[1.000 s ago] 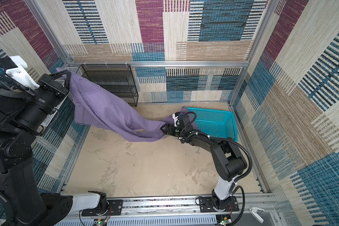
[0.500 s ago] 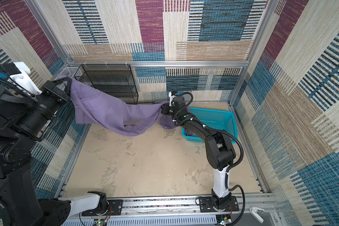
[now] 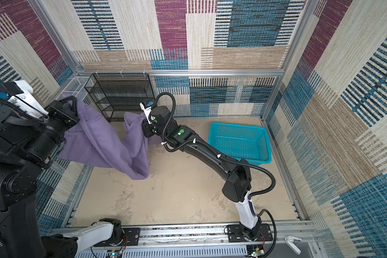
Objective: Fold and stack the trousers
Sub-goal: Place the trousers at the center of the table.
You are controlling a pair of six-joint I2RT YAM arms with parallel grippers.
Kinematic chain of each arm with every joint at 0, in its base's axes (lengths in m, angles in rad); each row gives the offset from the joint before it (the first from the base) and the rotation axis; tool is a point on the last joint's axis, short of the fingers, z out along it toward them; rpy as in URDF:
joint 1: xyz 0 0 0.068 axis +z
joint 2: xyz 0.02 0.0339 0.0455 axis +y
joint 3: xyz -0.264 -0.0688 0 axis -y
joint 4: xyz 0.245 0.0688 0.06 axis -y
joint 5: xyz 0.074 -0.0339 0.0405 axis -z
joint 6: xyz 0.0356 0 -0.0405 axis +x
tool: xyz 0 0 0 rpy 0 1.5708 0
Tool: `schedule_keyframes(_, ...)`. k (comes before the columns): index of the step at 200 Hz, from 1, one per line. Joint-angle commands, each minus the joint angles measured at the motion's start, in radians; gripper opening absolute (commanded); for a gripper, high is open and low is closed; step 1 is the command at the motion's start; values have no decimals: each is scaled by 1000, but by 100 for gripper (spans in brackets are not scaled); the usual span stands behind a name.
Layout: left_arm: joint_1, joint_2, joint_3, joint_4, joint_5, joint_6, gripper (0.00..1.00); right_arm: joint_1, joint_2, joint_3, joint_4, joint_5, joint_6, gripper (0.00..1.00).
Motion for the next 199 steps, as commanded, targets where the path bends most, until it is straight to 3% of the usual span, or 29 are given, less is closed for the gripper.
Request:
schedule_keyframes(1,-1,-3,-29,64,-14,24,0,-1,-30,-77,-13,35,29,0)
schedule_keyframes(62,-1,-9,-121,96,8,7,0,-13,-179,-458,72,112,103,0)
schedule_keyframes(114,1,-23,-299,141,63,-48,0,-47,-378,-856,90,169,305,1)
schedule_keyframes(131,0,-30,-370,158,75,-65,0,-98,-447,-972,91,112,354,17)
schedule_keyframes(143,1,-33,-415,174,82,-74,0,-170,-503,-1039,78,22,384,40)
schedule_keyframes(157,0,-38,-461,196,83,-79,0,-221,-586,-1106,65,6,396,64)
schedule_keyframes(176,0,-43,-500,222,81,-83,0,-264,-704,-1176,44,38,407,79)
schedule_keyframes(199,1,-34,-511,230,88,-86,0,-340,-795,-1231,18,-39,417,85)
